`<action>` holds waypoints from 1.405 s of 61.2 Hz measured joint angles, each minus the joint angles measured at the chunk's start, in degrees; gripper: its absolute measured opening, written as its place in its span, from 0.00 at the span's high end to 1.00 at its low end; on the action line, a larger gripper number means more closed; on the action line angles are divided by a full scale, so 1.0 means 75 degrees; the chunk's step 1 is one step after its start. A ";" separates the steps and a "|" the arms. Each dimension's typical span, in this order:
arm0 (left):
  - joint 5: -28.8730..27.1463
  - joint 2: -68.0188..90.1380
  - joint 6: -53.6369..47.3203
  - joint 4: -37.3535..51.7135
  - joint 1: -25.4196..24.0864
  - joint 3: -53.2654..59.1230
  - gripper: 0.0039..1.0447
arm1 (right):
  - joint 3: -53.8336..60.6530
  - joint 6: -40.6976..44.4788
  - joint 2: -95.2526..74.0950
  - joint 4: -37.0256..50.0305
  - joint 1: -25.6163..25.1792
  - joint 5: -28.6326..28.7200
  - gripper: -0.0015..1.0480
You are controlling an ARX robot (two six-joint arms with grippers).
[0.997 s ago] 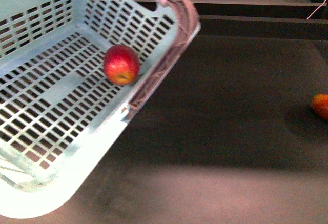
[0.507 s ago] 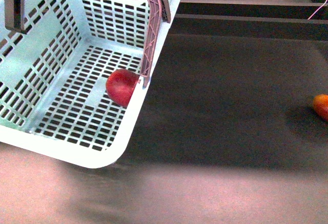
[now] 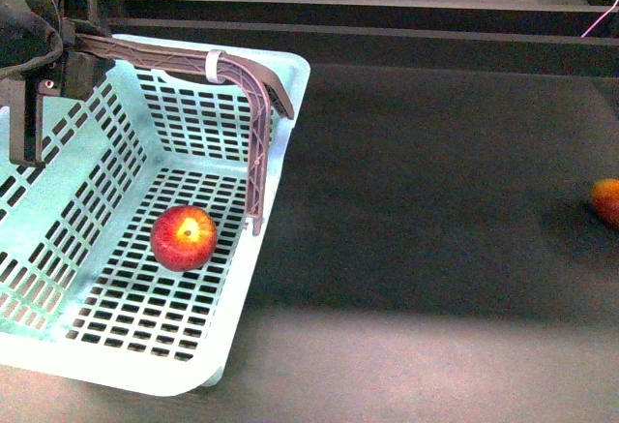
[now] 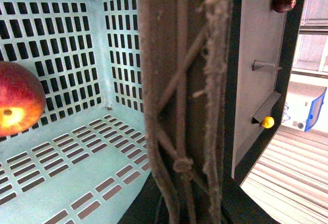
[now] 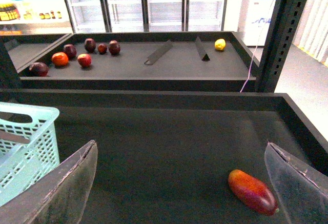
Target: Pick apple with right arm and hold basket with left
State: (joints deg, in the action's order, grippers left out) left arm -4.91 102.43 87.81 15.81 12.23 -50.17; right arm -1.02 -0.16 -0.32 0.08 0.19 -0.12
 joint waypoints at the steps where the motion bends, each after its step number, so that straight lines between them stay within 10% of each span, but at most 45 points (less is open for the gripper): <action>1: 0.0003 0.0000 -0.0003 0.0006 -0.0006 0.0003 0.94 | 0.0000 0.0000 0.0000 0.0000 0.0000 0.0000 0.09; 15: 0.0023 -0.0102 0.0009 0.0026 -0.0023 0.0149 0.94 | 0.0000 0.0000 0.0000 0.0000 0.0000 0.0000 0.09; 48: -0.1751 -0.3162 0.0431 -0.1341 0.0976 0.1416 0.05 | 0.0000 0.0000 0.0000 0.0000 0.0000 0.0000 0.09; 57: -0.1955 -0.3608 0.0321 -0.1507 0.1166 0.1440 0.06 | 0.0000 0.0000 0.0000 0.0000 0.0000 0.0000 0.09; 68: -0.1469 -0.4019 -0.7166 0.4421 0.0586 0.3981 0.42 | 0.0000 0.0000 0.0000 0.0000 0.0000 0.0000 0.09; 75: -0.1116 -0.4797 -1.0182 0.4695 0.0187 0.4578 0.63 | 0.0000 0.0000 0.0000 0.0000 0.0000 0.0003 0.09; 86: -0.0641 -0.5703 -1.1360 0.4424 -0.0277 0.5351 0.95 | 0.0000 0.0000 0.0000 0.0000 0.0000 0.0000 0.09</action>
State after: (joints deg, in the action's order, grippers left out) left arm -9.72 59.66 2.61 48.99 10.15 -10.04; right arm -1.02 -0.16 -0.32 0.08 0.19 -0.12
